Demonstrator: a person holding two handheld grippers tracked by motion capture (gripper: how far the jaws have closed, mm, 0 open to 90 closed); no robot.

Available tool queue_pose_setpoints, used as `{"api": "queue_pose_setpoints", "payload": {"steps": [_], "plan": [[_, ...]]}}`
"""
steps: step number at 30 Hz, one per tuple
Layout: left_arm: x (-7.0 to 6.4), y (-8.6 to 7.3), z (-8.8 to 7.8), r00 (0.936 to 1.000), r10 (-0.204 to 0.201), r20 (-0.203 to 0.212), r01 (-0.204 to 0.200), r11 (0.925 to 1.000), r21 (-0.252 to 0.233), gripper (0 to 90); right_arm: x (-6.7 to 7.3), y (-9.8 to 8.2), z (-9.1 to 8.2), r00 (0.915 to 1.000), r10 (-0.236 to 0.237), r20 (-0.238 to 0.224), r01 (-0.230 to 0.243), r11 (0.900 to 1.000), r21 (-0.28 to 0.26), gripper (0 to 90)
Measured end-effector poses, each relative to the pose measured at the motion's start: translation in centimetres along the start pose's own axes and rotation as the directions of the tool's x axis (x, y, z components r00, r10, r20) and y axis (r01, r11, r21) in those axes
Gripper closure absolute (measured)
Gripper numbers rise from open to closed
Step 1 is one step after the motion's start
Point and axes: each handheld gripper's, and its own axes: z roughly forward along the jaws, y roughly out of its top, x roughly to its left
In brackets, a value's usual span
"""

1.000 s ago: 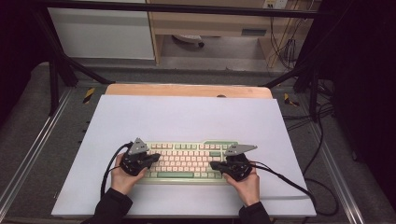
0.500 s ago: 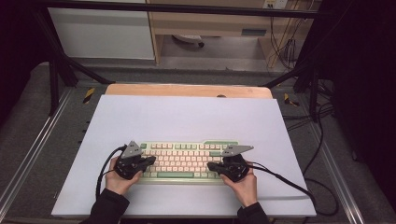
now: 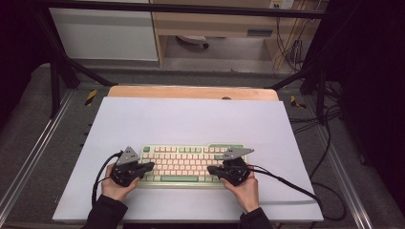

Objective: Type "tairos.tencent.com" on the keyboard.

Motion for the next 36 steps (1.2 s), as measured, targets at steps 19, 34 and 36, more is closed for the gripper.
{"api": "queue_pose_setpoints", "payload": {"steps": [19, 34, 36], "plan": [[0.7, -0.4, -0.8, 0.9997, -0.022, -0.009, 0.022, 0.9996, -0.016, 90.0, 2.3, 2.3, 3.3, 0.9987, -0.019, -0.047, 0.02, 1.0, 0.014, 90.0], [0.8, -0.5, -0.8, 0.9996, -0.027, -0.01, 0.026, 0.9995, -0.019, 90.0, 3.2, 2.8, 6.0, 0.9978, -0.032, -0.057, 0.035, 0.998, 0.044, 90.0], [0.8, -0.5, -0.8, 0.9996, -0.025, -0.01, 0.024, 0.9996, -0.017, 90.0, 3.2, 2.7, 6.2, 0.998, -0.028, -0.057, 0.031, 0.998, 0.048, 90.0]]}}
